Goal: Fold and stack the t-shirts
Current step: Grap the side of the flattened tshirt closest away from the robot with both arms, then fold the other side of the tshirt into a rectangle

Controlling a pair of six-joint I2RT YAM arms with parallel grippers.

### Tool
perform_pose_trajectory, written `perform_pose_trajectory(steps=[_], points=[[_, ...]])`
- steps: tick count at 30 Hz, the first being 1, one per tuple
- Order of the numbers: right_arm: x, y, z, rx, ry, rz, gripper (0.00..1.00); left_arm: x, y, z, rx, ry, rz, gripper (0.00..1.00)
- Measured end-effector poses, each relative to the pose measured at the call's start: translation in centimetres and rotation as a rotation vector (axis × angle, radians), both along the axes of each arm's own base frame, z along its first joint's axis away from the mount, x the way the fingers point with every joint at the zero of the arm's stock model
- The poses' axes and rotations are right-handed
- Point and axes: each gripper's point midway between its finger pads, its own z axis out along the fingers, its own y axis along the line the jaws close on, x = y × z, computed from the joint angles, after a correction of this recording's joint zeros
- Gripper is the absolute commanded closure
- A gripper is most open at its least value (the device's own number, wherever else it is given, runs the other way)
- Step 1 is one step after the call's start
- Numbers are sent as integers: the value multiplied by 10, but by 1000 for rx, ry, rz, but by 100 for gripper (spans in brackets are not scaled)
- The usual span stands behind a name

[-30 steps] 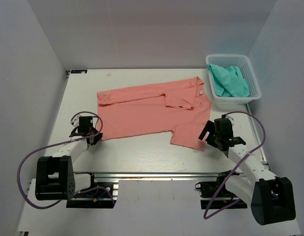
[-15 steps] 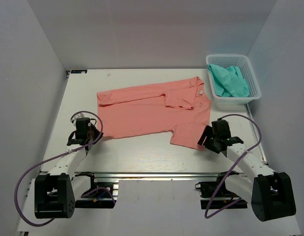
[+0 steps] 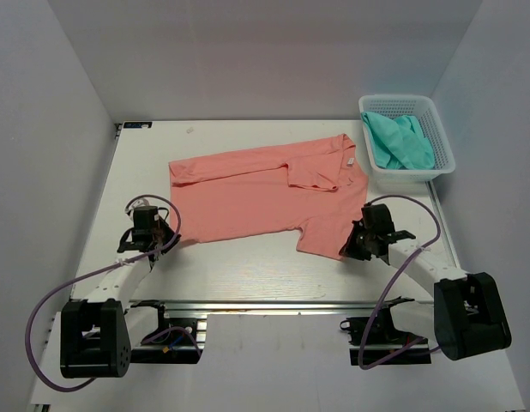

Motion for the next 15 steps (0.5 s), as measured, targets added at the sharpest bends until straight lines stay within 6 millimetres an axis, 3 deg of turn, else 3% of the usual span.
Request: perform_pose_trajectory(steps=[4, 7, 11, 15], points=[[3, 0, 5, -4, 5, -2, 100, 2, -2, 4, 2, -2, -21, 100], [18, 4, 17, 4, -20, 1, 100, 9, -4, 14, 0, -23, -38, 100], [51, 16, 42, 29, -68, 17, 100, 22, -6, 23, -7, -34, -56, 100], [96, 28, 73, 49, -139, 17, 100, 36, -4, 28, -8, -17, -49, 100]])
